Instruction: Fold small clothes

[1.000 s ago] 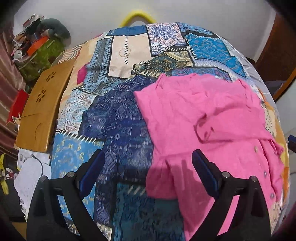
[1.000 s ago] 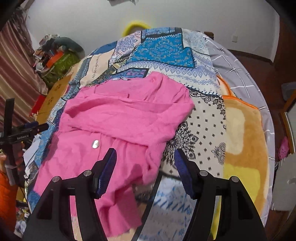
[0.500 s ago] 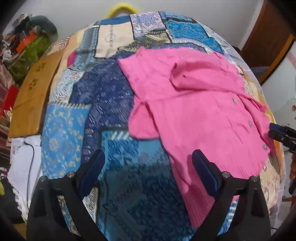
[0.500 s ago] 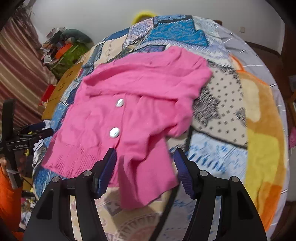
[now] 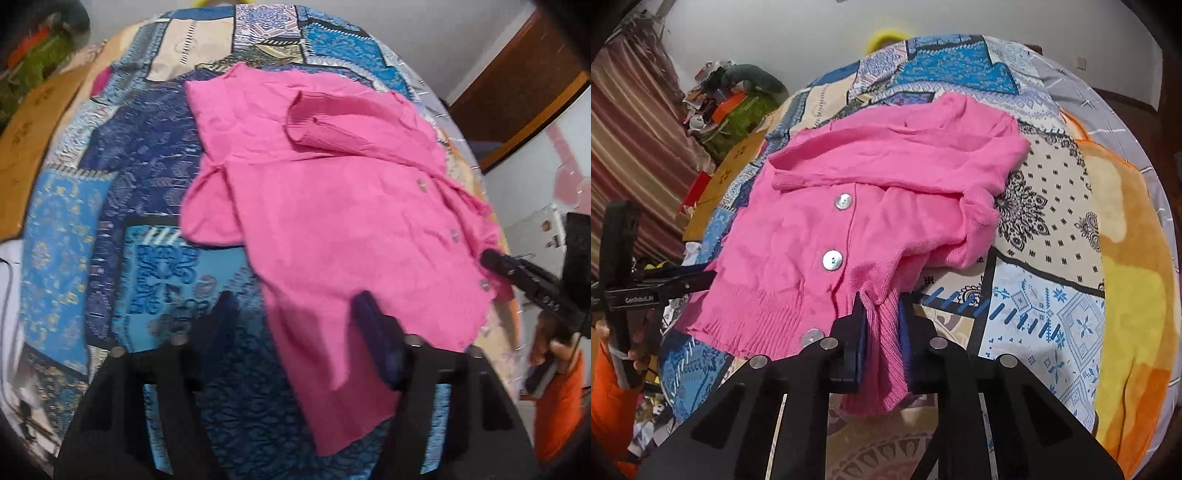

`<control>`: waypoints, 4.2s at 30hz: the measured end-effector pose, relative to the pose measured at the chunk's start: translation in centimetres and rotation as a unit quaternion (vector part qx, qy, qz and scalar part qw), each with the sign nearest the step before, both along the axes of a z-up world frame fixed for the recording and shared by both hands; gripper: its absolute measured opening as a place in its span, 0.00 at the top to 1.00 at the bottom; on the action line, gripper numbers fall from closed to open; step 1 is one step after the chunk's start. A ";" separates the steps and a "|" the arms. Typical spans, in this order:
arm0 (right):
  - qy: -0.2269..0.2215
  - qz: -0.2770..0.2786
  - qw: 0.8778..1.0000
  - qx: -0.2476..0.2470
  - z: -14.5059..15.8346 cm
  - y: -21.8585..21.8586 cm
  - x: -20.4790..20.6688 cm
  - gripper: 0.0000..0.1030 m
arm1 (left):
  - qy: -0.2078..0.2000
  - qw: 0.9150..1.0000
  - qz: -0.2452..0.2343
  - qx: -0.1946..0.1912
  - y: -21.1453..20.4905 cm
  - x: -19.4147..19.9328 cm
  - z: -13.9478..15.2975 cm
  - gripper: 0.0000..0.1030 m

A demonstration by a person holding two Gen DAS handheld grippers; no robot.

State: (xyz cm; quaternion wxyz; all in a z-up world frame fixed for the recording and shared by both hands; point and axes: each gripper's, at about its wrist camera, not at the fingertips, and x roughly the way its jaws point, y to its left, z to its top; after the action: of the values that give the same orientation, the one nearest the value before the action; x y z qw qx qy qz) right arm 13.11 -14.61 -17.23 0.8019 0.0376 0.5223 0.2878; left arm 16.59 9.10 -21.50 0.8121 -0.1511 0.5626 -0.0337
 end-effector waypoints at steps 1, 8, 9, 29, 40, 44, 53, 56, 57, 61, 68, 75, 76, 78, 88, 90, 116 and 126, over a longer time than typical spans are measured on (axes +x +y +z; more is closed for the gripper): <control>-0.003 -0.001 1.000 0.005 0.2 -0.1 -0.1 0.87 | -0.003 1.000 -0.004 -0.006 -0.2 0.0 0.1 0.53; -0.041 -0.023 0.998 0.028 3.3 -2.2 -0.7 0.88 | -0.034 0.999 -0.022 0.018 -1.0 -0.4 1.9 0.97; -0.047 -0.026 0.998 0.030 3.8 -2.5 -0.8 0.88 | -0.043 0.999 -0.021 0.024 -1.0 -0.5 2.4 0.97; -0.074 -0.074 0.993 0.062 7.8 -7.5 -4.7 0.88 | -0.175 0.980 0.015 0.098 0.4 -4.6 12.1 1.00; -0.001 -0.125 0.992 0.030 2.6 -10.9 -4.9 0.83 | -0.102 0.990 -0.013 0.094 -0.8 -3.8 8.7 0.90; -0.008 -0.128 0.991 0.034 2.9 -11.4 -4.9 0.73 | -0.098 0.991 -0.032 0.084 -2.6 -3.3 8.7 0.59; -0.025 -0.101 0.995 0.008 2.8 -10.1 -4.5 0.51 | -0.085 0.992 -0.077 0.061 -7.1 -2.3 9.3 0.34; -0.011 -0.098 0.995 0.007 1.8 -10.0 -4.2 0.51 | -0.078 0.991 -0.091 0.056 -8.6 -2.4 9.2 0.32; -0.007 -0.098 0.995 0.006 1.4 -10.1 -4.2 0.51 | -0.078 0.991 -0.094 0.055 -8.9 -2.5 9.1 0.31; 0.007 -0.099 0.995 0.003 0.5 -10.3 -4.2 0.51 | -0.061 0.991 -0.109 0.047 -10.2 -2.6 8.2 0.28; 0.020 -0.098 0.995 0.007 -0.5 -10.8 -4.5 0.51 | -0.029 0.992 -0.119 0.043 -11.5 -2.2 6.1 0.28; 0.016 -0.085 0.996 0.016 -0.5 -10.1 -4.6 0.51 | -0.017 0.991 -0.129 0.035 -12.2 -1.4 4.9 0.45; 0.016 -0.083 0.996 0.016 -0.6 -9.9 -4.5 0.51 | -0.013 0.990 -0.133 0.034 -12.4 -1.2 4.6 0.51; 0.016 -0.075 0.997 0.017 -0.7 -9.6 -4.4 0.51 | -0.010 0.990 -0.136 0.034 -12.7 -1.0 4.2 0.59; -0.019 -0.064 0.998 0.021 0.7 -8.9 -4.3 0.93 | -0.063 0.990 -0.112 0.059 -11.5 -1.1 5.9 0.89; -0.039 -0.064 0.997 0.022 1.9 -8.8 -4.5 0.94 | -0.084 0.990 -0.094 0.064 -10.5 -1.2 7.2 0.89; -0.204 -0.049 0.972 0.102 15.2 -4.2 -0.7 0.94 | -0.238 0.965 0.077 0.075 2.1 0.4 19.0 0.90; -0.173 -0.070 0.980 0.062 12.6 -1.1 8.6 0.94 | -0.164 0.978 0.087 0.091 4.1 8.5 13.8 0.90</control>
State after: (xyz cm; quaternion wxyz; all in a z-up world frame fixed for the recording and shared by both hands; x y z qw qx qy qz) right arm 21.66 -15.71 -4.64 0.8944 0.0727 0.3529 0.2651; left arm 25.13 13.23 -7.68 0.9035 -0.1170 0.4073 0.0643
